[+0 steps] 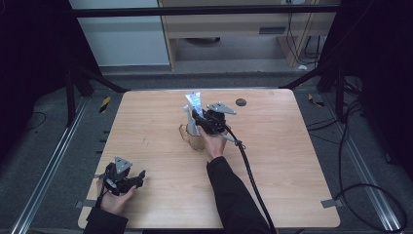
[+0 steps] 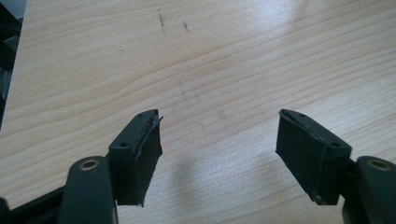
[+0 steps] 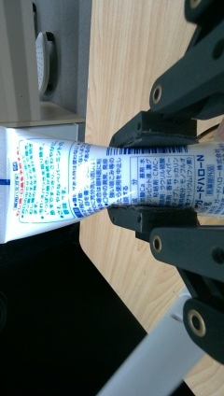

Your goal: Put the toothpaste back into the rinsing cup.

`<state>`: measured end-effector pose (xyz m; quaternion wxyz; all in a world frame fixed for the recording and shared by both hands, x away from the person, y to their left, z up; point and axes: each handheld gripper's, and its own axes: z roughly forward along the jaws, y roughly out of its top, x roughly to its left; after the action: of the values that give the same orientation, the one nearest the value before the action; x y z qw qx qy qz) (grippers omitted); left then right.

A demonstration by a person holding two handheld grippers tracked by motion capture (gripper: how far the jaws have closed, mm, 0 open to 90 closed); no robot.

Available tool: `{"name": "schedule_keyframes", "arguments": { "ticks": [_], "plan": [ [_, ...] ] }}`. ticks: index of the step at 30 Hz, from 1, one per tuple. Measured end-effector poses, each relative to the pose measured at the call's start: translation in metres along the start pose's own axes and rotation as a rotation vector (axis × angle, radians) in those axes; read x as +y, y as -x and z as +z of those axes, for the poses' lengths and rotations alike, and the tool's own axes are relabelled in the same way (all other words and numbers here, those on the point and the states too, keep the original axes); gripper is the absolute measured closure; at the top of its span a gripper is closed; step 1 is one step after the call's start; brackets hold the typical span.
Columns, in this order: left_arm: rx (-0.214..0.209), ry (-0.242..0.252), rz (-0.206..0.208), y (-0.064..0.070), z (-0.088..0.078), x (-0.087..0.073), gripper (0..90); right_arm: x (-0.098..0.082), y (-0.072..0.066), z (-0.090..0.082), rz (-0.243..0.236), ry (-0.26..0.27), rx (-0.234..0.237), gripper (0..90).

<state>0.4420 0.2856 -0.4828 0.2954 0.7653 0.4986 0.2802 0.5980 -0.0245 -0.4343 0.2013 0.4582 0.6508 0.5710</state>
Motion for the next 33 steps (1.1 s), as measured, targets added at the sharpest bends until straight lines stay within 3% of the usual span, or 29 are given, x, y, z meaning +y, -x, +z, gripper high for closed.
{"name": "schedule_keyframes", "arguments": {
  "ticks": [8, 18, 27, 33],
  "plan": [
    [0.0, -0.002, 0.002, 0.0, 0.0, 0.0, 29.7, -0.004, 0.001, -0.003, -0.004, -0.003, 0.012, 64.6],
    [0.0, -0.003, 0.005, 0.001, 0.0, 0.0, 29.7, -0.003, 0.0, -0.008, -0.043, -0.027, 0.017, 62.5],
    [0.001, -0.007, 0.007, 0.002, 0.001, 0.0, 29.7, -0.011, 0.007, -0.019, -0.092, -0.096, -0.006, 60.7],
    [0.002, -0.007, 0.007, 0.002, 0.001, 0.0, 29.7, -0.01, 0.003, -0.024, -0.164, -0.132, -0.008, 58.3]
  ]
}}
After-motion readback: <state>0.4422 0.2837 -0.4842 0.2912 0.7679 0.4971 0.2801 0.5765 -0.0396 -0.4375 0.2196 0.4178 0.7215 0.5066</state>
